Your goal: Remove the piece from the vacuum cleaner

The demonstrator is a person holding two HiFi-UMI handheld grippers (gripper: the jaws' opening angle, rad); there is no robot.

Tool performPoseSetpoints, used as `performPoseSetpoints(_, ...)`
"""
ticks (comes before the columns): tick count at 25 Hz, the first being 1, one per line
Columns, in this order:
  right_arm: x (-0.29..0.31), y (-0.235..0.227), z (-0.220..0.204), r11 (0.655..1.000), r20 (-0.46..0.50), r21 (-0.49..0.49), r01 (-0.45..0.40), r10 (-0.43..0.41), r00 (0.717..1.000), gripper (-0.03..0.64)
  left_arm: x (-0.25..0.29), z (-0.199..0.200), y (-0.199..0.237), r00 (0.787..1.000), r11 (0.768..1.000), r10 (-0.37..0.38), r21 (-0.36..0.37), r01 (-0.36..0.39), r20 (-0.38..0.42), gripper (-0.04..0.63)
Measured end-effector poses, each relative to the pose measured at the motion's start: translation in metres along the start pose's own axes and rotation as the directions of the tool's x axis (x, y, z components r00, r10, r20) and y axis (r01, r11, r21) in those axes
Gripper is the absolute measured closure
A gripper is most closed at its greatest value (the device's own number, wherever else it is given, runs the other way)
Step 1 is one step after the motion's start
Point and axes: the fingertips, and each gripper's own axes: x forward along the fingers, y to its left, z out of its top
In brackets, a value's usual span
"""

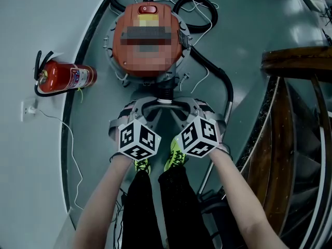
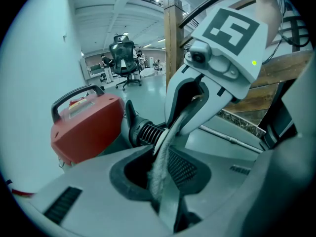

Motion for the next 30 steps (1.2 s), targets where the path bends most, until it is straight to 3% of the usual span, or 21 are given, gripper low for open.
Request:
performPoseSetpoints(19,-0.003,0.004,0.001,1.0,0.016,-0.012,0.019,-0.019,1.0,0.548,-0.005,-0.001,-0.004,0.999,0.999,0.035,-0.027,-0.035,0.007,0.508)
performPoseSetpoints(30,-0.005,0.014,-0.002,0.999,0.017,-0.032,0.027,-0.026,1.0,0.548,-0.009,-0.005,-0.013,0.998,0.998,0.058,0.002,-0.058,0.014,0.508)
